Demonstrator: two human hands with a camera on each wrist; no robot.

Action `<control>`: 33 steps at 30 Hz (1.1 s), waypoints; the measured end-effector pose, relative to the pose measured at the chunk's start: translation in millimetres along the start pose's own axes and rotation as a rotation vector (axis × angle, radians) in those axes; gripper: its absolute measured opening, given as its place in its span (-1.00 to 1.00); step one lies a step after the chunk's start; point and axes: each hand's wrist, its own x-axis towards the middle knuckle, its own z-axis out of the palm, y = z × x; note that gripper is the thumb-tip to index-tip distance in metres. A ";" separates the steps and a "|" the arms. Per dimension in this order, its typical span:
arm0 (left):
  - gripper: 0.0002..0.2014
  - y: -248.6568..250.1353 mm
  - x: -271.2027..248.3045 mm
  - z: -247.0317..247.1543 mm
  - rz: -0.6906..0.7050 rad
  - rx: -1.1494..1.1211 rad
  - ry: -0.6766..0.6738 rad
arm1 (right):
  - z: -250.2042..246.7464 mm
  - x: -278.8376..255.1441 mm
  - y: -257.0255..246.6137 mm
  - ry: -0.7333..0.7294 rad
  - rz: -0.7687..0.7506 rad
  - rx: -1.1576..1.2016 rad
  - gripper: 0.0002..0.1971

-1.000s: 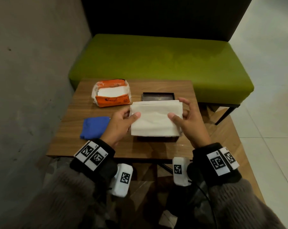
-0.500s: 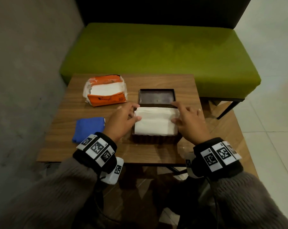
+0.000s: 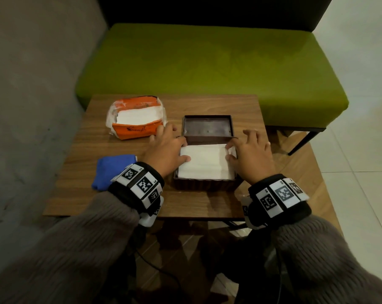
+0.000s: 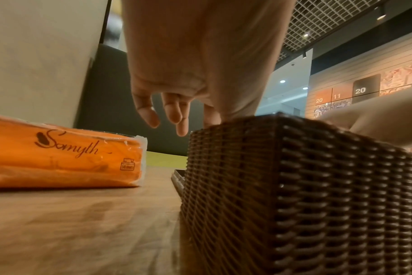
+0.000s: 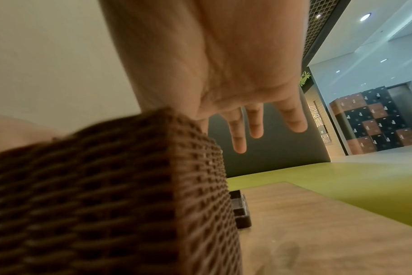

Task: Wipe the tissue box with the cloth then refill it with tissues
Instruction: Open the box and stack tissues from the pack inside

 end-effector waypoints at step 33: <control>-0.69 -132.2 67.2 -47.2 -0.117 -0.152 -0.096 | 13.6 -35.9 -51.2 -0.476 -0.292 -0.041 0.08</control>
